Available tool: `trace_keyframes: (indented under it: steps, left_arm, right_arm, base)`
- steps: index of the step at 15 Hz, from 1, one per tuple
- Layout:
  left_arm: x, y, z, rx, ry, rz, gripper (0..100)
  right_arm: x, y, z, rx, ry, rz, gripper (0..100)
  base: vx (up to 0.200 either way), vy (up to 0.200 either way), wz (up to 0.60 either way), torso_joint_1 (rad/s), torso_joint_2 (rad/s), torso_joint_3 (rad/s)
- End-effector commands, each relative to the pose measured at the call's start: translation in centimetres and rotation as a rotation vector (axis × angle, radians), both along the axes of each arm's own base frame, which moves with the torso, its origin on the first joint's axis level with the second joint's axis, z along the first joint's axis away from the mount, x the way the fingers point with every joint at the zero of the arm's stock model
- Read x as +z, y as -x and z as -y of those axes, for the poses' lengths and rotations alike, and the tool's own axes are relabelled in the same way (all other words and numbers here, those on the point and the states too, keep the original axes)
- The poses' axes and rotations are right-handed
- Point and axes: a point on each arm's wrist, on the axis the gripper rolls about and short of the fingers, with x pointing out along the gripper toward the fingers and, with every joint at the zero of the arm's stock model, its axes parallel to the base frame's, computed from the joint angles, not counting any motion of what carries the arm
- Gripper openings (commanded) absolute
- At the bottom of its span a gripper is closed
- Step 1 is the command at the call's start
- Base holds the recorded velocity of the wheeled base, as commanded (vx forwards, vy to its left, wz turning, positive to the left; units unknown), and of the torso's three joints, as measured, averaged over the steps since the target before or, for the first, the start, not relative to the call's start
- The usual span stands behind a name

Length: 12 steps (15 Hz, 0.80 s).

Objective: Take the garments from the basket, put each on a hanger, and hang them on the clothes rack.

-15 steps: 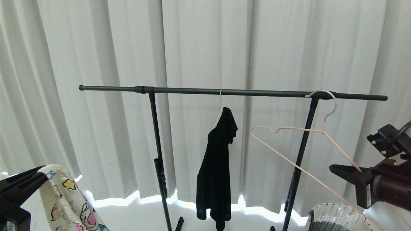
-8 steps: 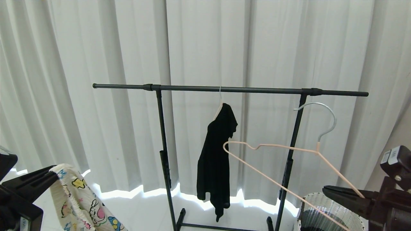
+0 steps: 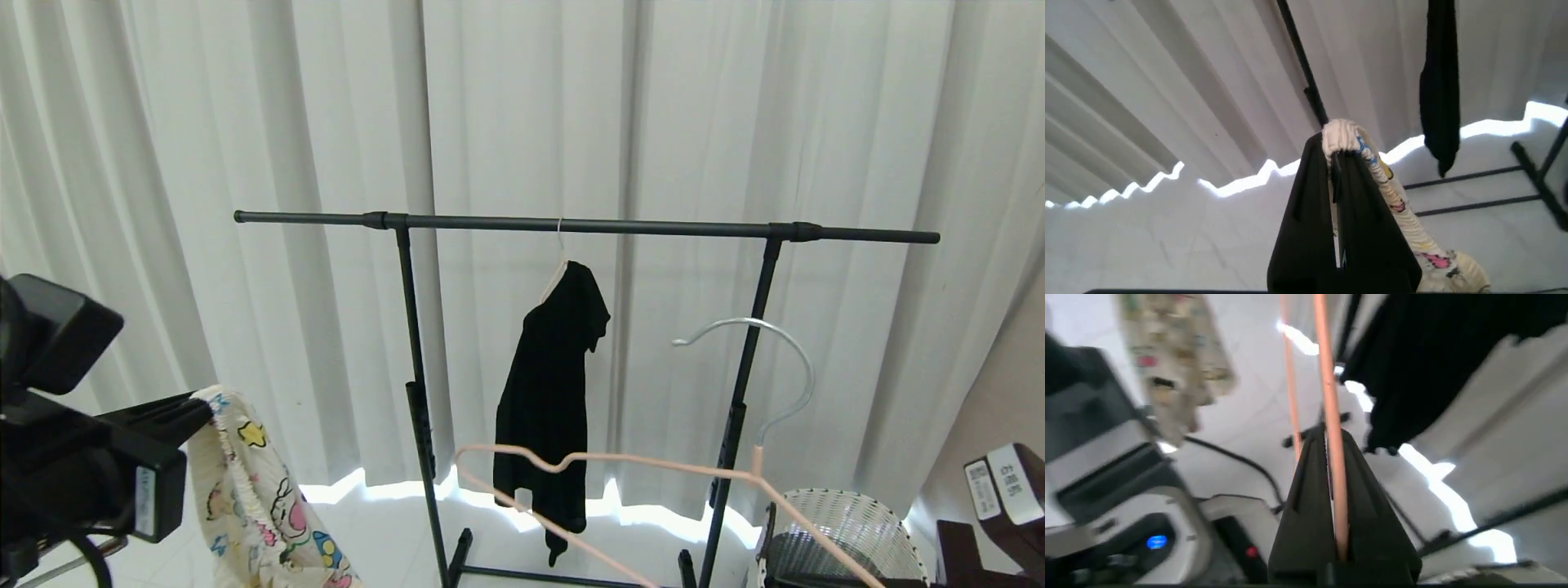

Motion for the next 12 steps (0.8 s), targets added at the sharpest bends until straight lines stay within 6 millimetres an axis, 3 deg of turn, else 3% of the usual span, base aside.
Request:
trace_keyframes:
  steps: [1,5,12]
  left_arm:
    - [-1.0,-3.9,1.9,0.039,0.025,-0.116,0]
    - [-0.6,-7.6,3.8,0.105,0.139,-0.155,0]
    - [-0.5,-8.1,4.1,0.112,0.152,-0.157,0]
  right_arm:
    - [0.2,0.1,-2.9,0.032,0.004,-0.076,0]
    - [0.9,0.2,-5.4,0.07,-0.005,-0.115,0]
    - [0.1,-1.2,-8.6,-0.048,-0.034,-0.188,0]
  base:
    - [0.0,0.0,0.0,0.0,0.0,0.0]
    - [0.0,0.0,0.0,0.0,0.0,0.0]
    - [0.0,0.0,0.0,0.0,0.0,0.0]
